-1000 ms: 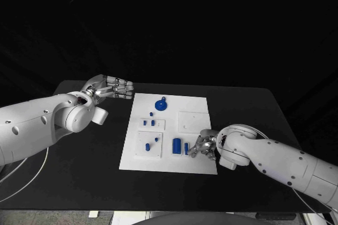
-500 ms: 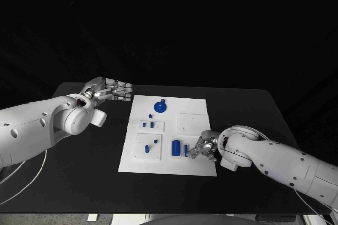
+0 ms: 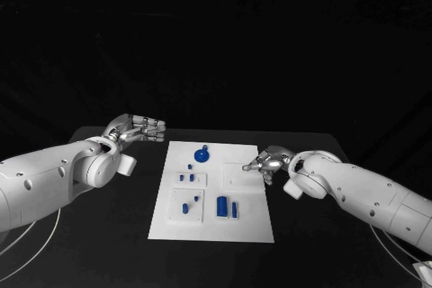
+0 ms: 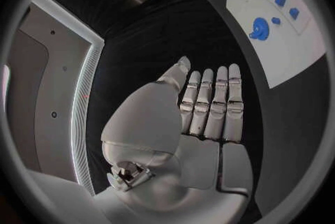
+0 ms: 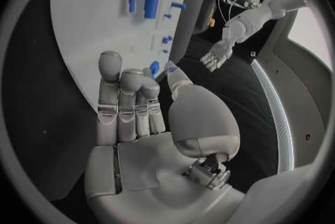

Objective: Assemble the parts on the task board

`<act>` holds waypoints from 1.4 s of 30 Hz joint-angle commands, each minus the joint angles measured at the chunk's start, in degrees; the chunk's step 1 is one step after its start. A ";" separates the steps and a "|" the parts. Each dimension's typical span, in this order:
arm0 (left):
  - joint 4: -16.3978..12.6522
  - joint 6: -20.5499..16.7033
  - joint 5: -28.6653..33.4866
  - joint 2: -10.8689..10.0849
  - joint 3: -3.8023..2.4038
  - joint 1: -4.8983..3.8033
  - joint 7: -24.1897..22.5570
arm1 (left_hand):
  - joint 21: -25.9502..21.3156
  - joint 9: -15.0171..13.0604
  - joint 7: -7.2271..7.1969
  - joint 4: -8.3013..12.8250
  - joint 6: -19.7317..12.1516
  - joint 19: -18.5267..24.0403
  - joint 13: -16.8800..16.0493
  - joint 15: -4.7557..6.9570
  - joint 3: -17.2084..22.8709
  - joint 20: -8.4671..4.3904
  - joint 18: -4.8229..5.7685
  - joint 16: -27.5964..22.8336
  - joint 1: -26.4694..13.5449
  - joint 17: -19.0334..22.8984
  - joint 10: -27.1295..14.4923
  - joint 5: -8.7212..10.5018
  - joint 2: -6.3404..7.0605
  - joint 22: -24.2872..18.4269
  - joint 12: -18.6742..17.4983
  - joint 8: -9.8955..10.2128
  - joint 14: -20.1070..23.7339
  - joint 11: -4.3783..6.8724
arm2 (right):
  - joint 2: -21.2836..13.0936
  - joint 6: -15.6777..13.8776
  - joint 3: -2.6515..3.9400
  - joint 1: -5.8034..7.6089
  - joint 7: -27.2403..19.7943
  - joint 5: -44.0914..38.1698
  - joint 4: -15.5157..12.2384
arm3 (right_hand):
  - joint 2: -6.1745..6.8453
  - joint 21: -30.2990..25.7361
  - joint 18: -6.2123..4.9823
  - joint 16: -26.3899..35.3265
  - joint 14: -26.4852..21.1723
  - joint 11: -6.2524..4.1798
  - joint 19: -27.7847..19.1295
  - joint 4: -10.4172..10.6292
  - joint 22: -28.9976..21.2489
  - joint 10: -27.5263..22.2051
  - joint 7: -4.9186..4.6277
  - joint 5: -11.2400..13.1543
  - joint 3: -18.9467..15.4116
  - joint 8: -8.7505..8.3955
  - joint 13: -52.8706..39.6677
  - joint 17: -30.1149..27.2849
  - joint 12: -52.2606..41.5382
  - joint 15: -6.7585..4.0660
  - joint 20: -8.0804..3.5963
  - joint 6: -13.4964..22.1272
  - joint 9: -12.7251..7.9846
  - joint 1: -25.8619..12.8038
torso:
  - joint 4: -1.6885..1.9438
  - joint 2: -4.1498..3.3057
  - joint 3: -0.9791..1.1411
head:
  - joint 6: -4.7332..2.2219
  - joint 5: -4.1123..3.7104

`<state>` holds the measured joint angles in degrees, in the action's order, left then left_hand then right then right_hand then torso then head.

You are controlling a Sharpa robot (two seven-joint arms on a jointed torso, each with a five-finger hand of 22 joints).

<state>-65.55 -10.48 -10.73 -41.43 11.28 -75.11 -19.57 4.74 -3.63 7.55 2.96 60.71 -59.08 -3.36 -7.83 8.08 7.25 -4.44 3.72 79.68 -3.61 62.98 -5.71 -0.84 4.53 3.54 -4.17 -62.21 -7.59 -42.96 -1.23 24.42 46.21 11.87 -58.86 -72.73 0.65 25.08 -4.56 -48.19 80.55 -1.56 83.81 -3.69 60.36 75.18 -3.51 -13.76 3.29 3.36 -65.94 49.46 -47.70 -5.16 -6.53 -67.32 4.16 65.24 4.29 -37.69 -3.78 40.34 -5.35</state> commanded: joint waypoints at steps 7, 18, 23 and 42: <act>5.62 -0.67 6.41 2.89 -0.02 0.20 -3.85 | 0.17 0.08 0.33 -0.11 -0.67 -0.24 0.07 -0.14 0.98 0.02 -0.20 -0.31 -0.84 0.09 -0.93 0.19 0.36 0.04 -0.15 0.59 0.51 -0.38 | 6.36 -6.84 0.00 4.37 -20.46 18.23 14.56 | -2.85 -20.11 -0.27 19.83 -6.31 2.35 -4.54 -4.07 -19.02 -6.96 -2.01 -1.27 0.11 0.42 25.11 -12.71 21.25 3.51 3.84 4.12 -0.31 0.91 | -0.75 3.28 0.12 | -2.13 -0.31; 12.54 0.35 12.34 7.00 -0.25 0.97 -3.96 | -0.84 0.85 -1.29 -1.43 -20.73 6.87 0.59 -0.53 -7.70 5.16 -3.11 -0.69 -2.11 0.56 -20.25 0.65 0.94 -0.58 -0.76 1.45 15.30 0.11 | 11.93 -4.34 0.02 5.63 -27.23 29.29 24.55 | -4.16 -21.18 -3.13 44.59 -17.56 9.81 -25.85 -5.19 -56.62 -15.23 -4.54 -2.33 -0.22 0.06 62.61 -45.97 44.08 12.69 15.82 12.51 -0.75 -0.77 | -0.92 4.57 0.88 | -4.32 -0.44; 13.97 1.05 12.94 7.74 -0.31 1.38 -4.15 | -0.83 0.70 -0.84 -1.16 -17.59 7.47 0.56 -0.41 -8.56 7.09 -5.72 -0.72 -1.98 0.58 -19.44 0.55 0.10 -0.56 -0.74 1.26 15.46 0.15 | 12.61 -3.89 0.03 5.70 -28.29 30.79 25.59 | -4.57 -21.09 -3.64 44.60 -17.85 9.96 -26.30 -5.14 -56.62 -15.40 -4.59 -2.19 -1.02 0.04 62.61 -46.00 44.13 12.90 16.25 12.68 -0.76 -0.88 | -1.03 4.65 1.11 | -4.89 -0.24; -4.21 -15.91 10.71 2.46 -5.44 7.80 -6.39 | -4.74 3.63 -7.55 -2.96 -60.71 59.08 3.36 7.83 -8.08 -7.25 4.44 -3.72 -79.68 3.61 -62.98 5.71 0.84 -4.53 -3.54 4.17 62.21 7.59 | 6.50 -21.14 -10.32 9.17 -32.05 40.73 7.43 | -0.65 -25.08 4.56 48.19 -80.55 1.56 -83.81 3.69 -60.36 -75.18 3.51 13.76 -3.29 -3.36 65.94 -49.46 47.70 5.16 6.53 67.32 -4.16 -65.24 | -4.22 6.47 3.72 | -5.94 5.23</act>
<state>-68.04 -18.67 0.04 -38.63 5.96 -67.84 -23.38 0.52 -0.20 0.41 0.45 2.73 -3.21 -0.22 -0.50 -0.15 0.93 -1.29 0.39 14.57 -0.24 2.73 -0.48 -0.07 0.28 0.42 -0.38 -2.90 -0.44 -36.12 -14.94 14.25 55.12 -15.75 -24.43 -63.55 -0.27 0.43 -1.42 -0.43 6.22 0.51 4.02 -0.85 0.25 4.96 -0.54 -1.11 0.18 0.53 -0.27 0.26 -0.38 0.53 0.59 -3.38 0.23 6.80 0.82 -31.67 -0.73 34.57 -0.84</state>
